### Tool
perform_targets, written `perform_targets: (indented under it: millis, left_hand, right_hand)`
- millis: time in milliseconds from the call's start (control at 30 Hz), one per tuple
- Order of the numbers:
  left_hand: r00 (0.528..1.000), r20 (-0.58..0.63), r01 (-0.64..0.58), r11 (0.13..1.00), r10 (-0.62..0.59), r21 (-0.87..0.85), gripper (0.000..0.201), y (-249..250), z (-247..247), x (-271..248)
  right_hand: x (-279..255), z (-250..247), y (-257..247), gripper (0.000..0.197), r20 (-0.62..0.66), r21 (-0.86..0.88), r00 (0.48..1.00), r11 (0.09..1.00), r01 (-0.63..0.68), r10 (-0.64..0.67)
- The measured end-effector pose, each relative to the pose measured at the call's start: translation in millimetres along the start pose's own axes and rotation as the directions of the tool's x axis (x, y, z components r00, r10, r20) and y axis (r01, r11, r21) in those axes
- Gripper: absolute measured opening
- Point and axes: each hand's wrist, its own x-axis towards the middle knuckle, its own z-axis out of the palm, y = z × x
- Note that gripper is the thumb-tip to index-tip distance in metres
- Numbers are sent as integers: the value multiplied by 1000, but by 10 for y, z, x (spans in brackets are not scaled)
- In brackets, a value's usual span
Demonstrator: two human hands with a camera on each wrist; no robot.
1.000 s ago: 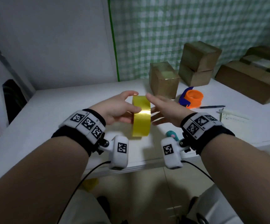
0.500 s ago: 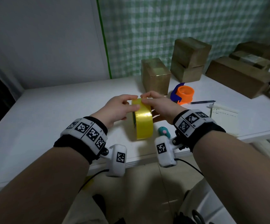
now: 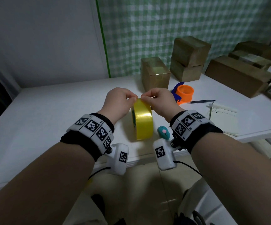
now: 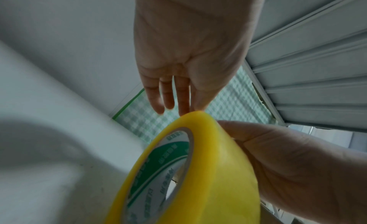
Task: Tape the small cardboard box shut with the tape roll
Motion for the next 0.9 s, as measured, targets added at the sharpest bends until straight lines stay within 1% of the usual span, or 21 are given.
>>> perform_targets:
  millis: [33,100,200,300,400,467,533,600,667,767,900]
  left_hand:
    - [1000,-12,-12,998,13,62,21,15,-3,5]
    - [999,-32,-38,987,44,158,21,28,-9,23]
    - [995,-25,-87,961,97,262,20,49,-15,25]
    - [985,17,-165,910,171,380,20,67,-10,10]
    - [970,69,-237,837,234,493,21,70,-4,-6]
    - [960,105,-272,779,259,566,18,80,5,-2]
    - [953,133,-295,737,272,608,17,115,13,16]
    - [952,147,-301,723,270,622,17,173,21,40]
    - [960,144,-277,737,240,617,17,231,29,62]
    - [980,121,-196,800,155,566,18,305,13,108]
    - [988,126,-133,910,90,392,18,385,-11,151]
  right_hand:
    - [-4,-4,-6,15,2,3,1000,1000,7,-7]
    - [-23,-20,-19,11,48,39,999,999,-11,10]
    - [-50,-79,-18,15,173,104,979,987,-126,107]
    - [-69,-193,-16,26,301,121,934,964,-236,191]
    - [-82,-284,-34,42,439,141,871,940,-310,222]
    - [-78,-295,-59,52,465,131,857,940,-316,223]
    - [-66,-284,-95,58,443,99,869,951,-294,223]
    - [-63,-275,-134,59,422,65,878,958,-278,226]
    - [-69,-277,-165,60,418,48,877,958,-281,236]
    - [-78,-282,-190,60,419,33,875,959,-281,242]
    - [-78,-286,-185,60,415,21,877,961,-276,243]
